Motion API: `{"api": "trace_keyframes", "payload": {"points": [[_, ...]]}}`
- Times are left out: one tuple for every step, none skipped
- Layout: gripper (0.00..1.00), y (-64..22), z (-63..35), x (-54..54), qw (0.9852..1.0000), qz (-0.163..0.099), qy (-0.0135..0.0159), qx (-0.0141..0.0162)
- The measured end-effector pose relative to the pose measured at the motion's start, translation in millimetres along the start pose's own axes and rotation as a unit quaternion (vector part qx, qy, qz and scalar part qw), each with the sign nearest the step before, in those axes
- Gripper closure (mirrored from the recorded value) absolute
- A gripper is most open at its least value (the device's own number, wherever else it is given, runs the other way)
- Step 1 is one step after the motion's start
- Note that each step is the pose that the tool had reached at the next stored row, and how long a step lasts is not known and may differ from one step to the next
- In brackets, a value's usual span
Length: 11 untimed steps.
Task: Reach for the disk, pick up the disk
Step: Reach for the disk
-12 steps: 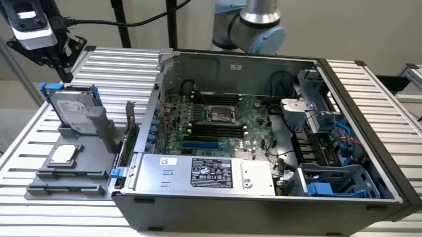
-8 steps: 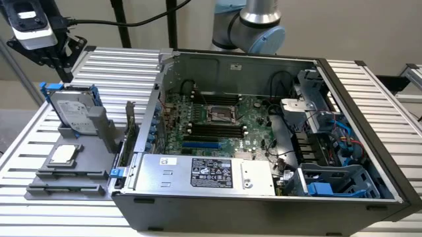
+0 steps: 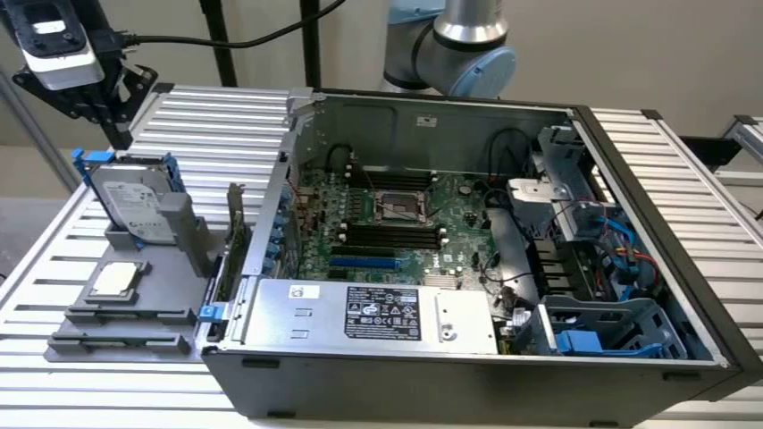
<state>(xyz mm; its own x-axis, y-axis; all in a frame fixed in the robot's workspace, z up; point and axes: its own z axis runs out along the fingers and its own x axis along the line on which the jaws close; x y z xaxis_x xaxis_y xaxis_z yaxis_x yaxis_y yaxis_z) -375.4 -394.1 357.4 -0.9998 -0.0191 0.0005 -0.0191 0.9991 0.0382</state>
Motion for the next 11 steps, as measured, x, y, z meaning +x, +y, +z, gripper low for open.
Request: {"api": "trace_keyframes", "payload": {"points": [[0.89,0.0,0.0,0.0,1.0000,0.000,0.0000,0.0000],[0.89,0.0,0.0,0.2,1.0000,0.000,0.0000,0.0000],[0.89,0.3,0.0,1.3,1.0000,0.000,0.0001,0.0001],[0.89,1.4,0.0,3.6,1.0000,0.000,0.0000,0.0003],[0.89,2.5,0.1,6.6,1.0000,0.000,0.0000,0.0006],[0.89,3.7,0.2,10.0,1.0000,0.000,0.0000,0.0010],[0.89,5.3,0.3,14.0,1.0000,0.000,0.0001,0.0016],[0.89,7.0,0.4,18.1,1.0000,0.000,0.0001,0.0022],[0.89,8.9,0.7,22.0,1.0000,0.000,0.0001,0.0031],[0.89,11.1,0.9,25.7,1.0000,0.000,0.0001,0.0039],[0.89,13.3,1.2,29.2,1.0000,0.000,0.0000,0.0048]]}}
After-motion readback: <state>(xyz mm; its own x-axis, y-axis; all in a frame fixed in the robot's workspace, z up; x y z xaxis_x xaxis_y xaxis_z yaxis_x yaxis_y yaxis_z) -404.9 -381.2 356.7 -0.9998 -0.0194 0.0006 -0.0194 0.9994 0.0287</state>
